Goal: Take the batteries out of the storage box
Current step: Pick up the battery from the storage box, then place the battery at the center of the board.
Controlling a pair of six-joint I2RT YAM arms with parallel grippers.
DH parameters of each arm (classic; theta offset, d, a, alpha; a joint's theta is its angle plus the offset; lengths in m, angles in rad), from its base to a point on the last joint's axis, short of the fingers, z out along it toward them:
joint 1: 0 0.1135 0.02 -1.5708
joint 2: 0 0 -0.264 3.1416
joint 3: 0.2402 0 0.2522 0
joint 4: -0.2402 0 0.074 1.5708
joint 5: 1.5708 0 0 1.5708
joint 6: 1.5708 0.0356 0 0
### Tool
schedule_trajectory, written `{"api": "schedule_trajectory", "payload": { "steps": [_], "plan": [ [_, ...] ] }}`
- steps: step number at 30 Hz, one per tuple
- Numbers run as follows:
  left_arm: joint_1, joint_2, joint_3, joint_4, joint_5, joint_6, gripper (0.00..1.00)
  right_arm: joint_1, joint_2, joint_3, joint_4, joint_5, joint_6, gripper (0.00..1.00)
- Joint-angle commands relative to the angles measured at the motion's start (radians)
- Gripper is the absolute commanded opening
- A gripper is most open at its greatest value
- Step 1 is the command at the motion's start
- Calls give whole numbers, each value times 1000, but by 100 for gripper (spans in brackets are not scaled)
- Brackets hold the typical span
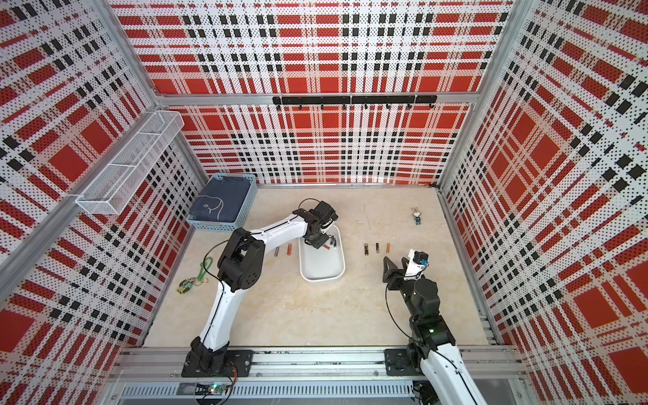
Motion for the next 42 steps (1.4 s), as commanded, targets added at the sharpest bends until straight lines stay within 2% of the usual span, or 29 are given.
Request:
{"api": "schedule_trajectory", "payload": {
  "steps": [1,7,16,24,31,35,42],
  "plan": [
    [12,20,-41,-114,-6,-33,31,6,9,-7,22,6,4,73],
    [17,26,-60,-131,-32,-47,28,6,14,-6,22,6,5,73],
    [23,56,-54,-120,-20,-43,0,6,20,-6,26,7,5,73],
    [21,12,14,-129,4,-103,0,6,23,-4,26,11,8,73],
    [15,-139,81,-121,6,-273,0,6,26,-4,26,14,7,73],
    [21,-250,-6,-106,-30,-392,0,6,25,-5,26,17,10,73],
    [31,-533,-389,8,-54,-606,0,6,42,-3,41,-9,-1,73]
  ]
}}
